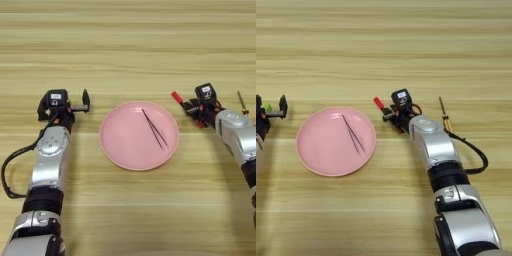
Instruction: Move the objects on the table
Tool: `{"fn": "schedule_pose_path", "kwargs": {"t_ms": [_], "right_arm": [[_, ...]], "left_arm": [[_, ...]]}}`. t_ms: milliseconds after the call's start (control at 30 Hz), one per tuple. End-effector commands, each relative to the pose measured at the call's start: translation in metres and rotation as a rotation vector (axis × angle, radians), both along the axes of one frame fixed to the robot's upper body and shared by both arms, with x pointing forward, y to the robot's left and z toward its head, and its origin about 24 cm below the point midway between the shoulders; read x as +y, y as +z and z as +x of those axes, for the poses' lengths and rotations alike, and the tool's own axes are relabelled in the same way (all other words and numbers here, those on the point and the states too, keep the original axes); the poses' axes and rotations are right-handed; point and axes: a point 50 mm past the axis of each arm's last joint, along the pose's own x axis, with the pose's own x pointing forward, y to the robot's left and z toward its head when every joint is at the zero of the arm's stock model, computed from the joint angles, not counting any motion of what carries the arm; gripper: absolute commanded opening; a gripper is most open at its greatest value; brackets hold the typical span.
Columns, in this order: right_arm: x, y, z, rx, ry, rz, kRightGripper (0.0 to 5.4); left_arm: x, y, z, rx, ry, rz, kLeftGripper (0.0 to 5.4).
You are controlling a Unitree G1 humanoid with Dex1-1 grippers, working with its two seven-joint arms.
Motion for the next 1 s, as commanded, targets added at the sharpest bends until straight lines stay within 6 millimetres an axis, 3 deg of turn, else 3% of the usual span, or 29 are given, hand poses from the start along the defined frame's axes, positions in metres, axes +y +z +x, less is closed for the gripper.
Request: {"fn": "schedule_pose_path", "kwargs": {"t_ms": [33, 467, 1000], "right_arm": [[-0.001, 0.003, 0.002, -0.011, -0.003, -0.011, 1.89], [0.004, 0.024, -0.002, -0.120, 0.018, 0.002, 3.17], [0.013, 0.028, -0.012, -0.136, 0.067, 0.007, 4.76]], "left_arm": [[0.000, 0.001, 0.001, -0.007, 0.001, 0.013, 5.40], [0.001, 0.002, 0.001, -0.009, 0.004, 0.012, 5.40], [0.002, 0.003, 0.002, -0.033, 0.016, 0.077, 5.40]]}}
